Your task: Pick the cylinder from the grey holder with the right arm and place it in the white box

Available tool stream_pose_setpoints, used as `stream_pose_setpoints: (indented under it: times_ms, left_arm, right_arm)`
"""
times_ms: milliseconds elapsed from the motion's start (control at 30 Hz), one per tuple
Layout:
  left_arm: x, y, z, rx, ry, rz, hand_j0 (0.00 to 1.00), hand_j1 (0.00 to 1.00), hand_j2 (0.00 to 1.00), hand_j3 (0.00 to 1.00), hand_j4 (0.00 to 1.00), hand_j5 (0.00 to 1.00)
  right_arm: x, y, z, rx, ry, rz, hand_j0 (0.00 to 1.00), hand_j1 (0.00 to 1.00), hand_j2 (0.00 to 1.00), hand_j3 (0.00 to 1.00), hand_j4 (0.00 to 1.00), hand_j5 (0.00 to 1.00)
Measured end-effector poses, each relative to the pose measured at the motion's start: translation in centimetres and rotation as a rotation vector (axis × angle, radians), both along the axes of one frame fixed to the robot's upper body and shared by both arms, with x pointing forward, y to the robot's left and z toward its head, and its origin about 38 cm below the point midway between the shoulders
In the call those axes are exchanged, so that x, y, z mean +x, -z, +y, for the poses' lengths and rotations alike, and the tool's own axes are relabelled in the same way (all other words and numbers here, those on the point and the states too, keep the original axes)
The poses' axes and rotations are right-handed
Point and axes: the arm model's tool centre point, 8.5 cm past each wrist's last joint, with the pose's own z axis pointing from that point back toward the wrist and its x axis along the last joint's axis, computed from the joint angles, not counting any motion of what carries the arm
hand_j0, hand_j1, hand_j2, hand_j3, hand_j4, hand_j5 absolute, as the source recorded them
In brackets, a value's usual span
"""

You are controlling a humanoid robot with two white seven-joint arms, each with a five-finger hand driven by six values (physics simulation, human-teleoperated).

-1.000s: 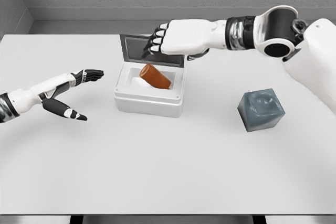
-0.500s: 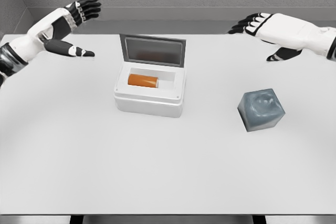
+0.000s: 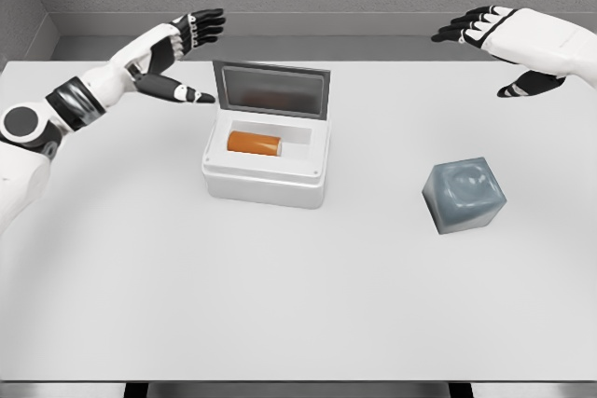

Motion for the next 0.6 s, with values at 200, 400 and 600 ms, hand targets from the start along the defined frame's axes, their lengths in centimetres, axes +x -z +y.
stream_pose_setpoints:
  times_ms: [200, 400, 600]
  left_arm:
    - [0.0, 0.4, 0.5, 0.031, -0.009, -0.004, 1.00, 1.00, 1.00, 1.00, 1.00, 1.00]
    - [-0.2, 0.8, 0.2, 0.046, 0.000, -0.003, 1.00, 1.00, 1.00, 1.00, 1.00, 1.00]
    - [-0.4, 1.2, 0.0, 0.064, 0.008, -0.001, 1.00, 1.00, 1.00, 1.00, 1.00, 1.00]
  right_arm:
    - [0.0, 0.1, 0.1, -0.001, -0.003, 0.002, 1.00, 1.00, 1.00, 1.00, 1.00, 1.00]
    - [0.0, 0.1, 0.2, -0.003, -0.004, 0.002, 1.00, 1.00, 1.00, 1.00, 1.00, 1.00]
    - [0.0, 0.4, 0.3, -0.009, -0.008, 0.008, 1.00, 1.00, 1.00, 1.00, 1.00, 1.00]
